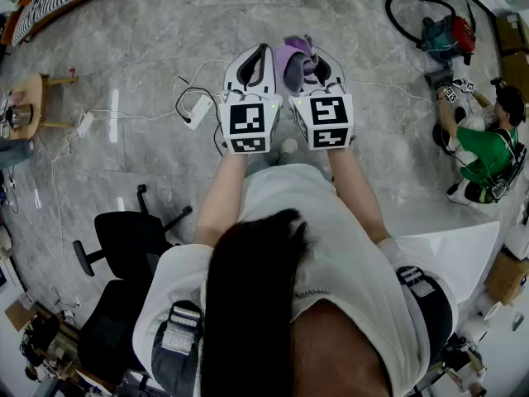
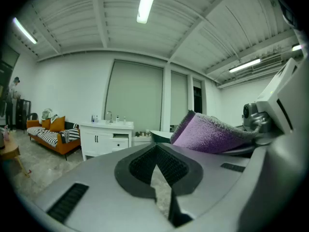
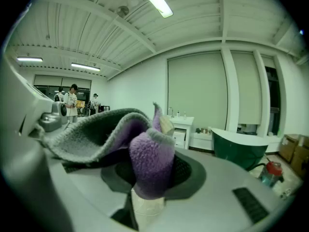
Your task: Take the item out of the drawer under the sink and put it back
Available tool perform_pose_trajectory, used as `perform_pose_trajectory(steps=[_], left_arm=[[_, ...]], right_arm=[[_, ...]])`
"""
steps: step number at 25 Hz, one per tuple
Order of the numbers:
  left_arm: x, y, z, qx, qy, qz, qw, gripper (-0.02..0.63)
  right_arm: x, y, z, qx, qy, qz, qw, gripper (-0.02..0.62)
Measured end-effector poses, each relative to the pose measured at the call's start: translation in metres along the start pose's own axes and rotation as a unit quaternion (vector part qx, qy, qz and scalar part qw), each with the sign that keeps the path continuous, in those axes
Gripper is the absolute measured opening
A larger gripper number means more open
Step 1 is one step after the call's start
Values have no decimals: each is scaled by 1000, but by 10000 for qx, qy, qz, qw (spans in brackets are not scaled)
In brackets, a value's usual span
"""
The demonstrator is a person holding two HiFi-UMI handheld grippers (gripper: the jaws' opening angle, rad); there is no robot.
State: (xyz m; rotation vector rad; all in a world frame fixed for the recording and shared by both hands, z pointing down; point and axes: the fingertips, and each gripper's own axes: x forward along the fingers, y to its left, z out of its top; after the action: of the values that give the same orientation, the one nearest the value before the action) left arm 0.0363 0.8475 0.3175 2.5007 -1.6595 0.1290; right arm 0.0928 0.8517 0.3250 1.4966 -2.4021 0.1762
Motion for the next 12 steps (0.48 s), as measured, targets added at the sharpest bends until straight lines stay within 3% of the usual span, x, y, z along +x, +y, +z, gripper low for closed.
perform_pose_trajectory(steps=[12], left_arm=[[12, 31, -1, -138, 31, -73, 9999, 5]], right_arm=[[28, 14, 1, 132, 80, 83, 9998, 132]])
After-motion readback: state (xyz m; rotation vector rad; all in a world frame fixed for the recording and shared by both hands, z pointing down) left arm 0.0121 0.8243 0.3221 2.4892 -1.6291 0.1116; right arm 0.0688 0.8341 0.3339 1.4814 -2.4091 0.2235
